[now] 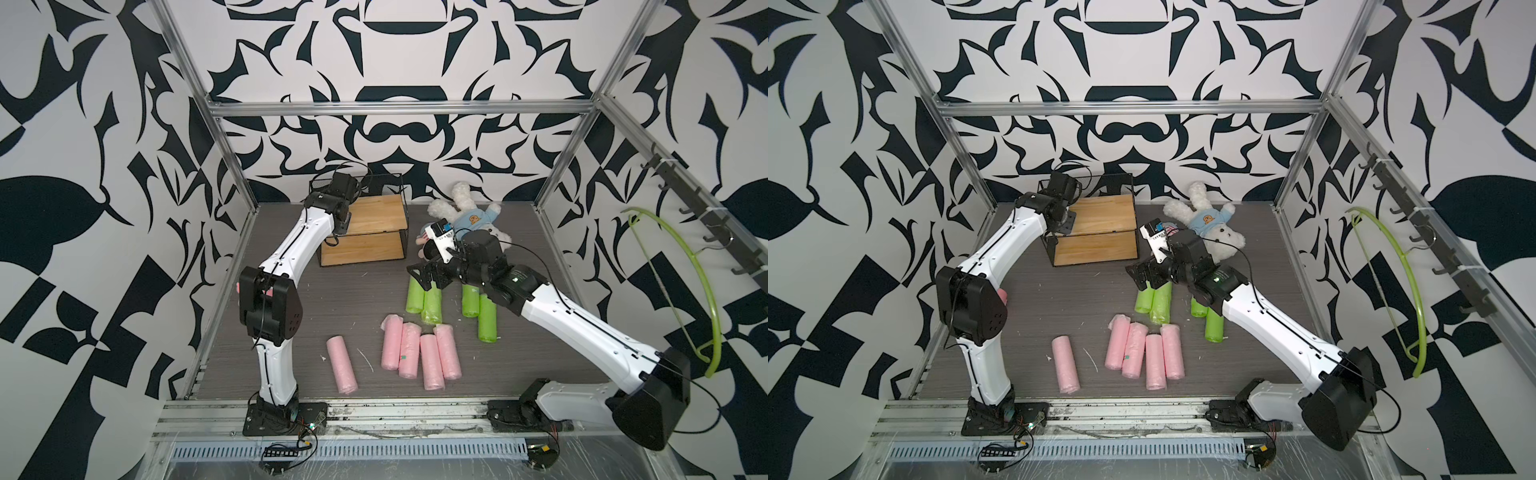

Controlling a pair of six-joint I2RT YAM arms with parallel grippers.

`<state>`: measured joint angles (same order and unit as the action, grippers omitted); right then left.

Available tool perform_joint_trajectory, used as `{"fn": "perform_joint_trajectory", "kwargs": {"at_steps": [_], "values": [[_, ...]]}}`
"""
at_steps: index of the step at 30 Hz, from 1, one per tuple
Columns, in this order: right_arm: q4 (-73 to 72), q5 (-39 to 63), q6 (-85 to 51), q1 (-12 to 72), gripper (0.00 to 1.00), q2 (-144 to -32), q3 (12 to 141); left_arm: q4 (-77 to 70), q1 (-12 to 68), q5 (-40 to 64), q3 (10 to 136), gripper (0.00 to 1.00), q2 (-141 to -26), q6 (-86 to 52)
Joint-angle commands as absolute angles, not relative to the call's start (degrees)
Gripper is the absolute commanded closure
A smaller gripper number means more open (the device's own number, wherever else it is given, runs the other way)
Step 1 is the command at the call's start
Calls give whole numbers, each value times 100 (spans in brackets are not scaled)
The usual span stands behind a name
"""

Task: Sort the rolls of trash bags by color and place them on the shelf
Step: Place the roll of trash bags on the shelf.

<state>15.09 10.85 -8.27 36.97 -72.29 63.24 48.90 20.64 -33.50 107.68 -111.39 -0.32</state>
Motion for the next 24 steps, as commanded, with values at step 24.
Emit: {"fn": "perform_joint_trajectory", "kwargs": {"at_steps": [24], "values": [[1396,883,-879,3727,2,-7058,6030,4736,2090,-3306,10305,32,-10360,-332]]}}
